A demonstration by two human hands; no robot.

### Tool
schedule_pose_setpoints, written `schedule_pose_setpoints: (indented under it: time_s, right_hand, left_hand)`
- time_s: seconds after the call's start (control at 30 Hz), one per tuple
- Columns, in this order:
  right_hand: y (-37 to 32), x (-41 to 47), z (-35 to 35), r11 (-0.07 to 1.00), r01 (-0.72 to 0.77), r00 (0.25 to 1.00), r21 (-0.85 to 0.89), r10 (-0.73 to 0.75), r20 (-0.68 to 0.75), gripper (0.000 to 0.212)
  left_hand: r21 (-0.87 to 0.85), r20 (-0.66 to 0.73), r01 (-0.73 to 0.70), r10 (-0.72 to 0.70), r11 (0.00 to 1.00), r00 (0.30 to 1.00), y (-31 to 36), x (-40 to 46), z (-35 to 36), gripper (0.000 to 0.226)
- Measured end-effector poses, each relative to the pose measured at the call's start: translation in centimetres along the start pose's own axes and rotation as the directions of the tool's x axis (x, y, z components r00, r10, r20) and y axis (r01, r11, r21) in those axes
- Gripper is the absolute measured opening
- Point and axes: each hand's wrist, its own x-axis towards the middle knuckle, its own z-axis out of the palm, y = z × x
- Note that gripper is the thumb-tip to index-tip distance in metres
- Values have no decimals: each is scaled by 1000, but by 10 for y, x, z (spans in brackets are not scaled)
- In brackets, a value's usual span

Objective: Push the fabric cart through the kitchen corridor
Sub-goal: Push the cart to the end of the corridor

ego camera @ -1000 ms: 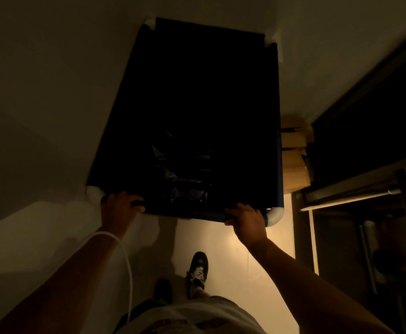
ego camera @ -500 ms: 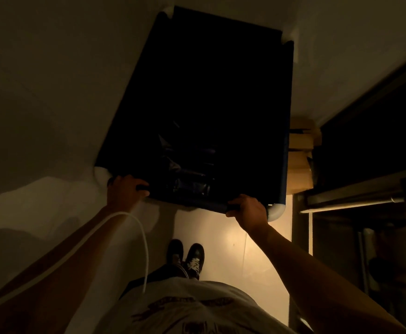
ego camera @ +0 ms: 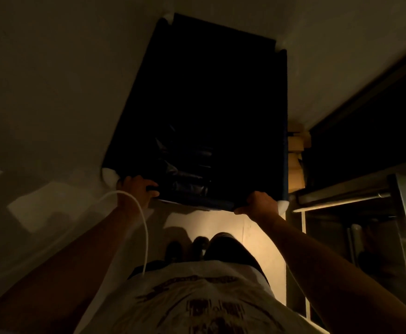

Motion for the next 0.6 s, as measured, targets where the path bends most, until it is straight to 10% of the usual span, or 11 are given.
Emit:
schedule_pose_setpoints:
  time_s: [0.6]
  right_hand:
    - [0,22,-5,996,42,995,-76,-34,93,69]
  left_hand:
    - [-65,45,8,-5,998,999,-13,13,14,29]
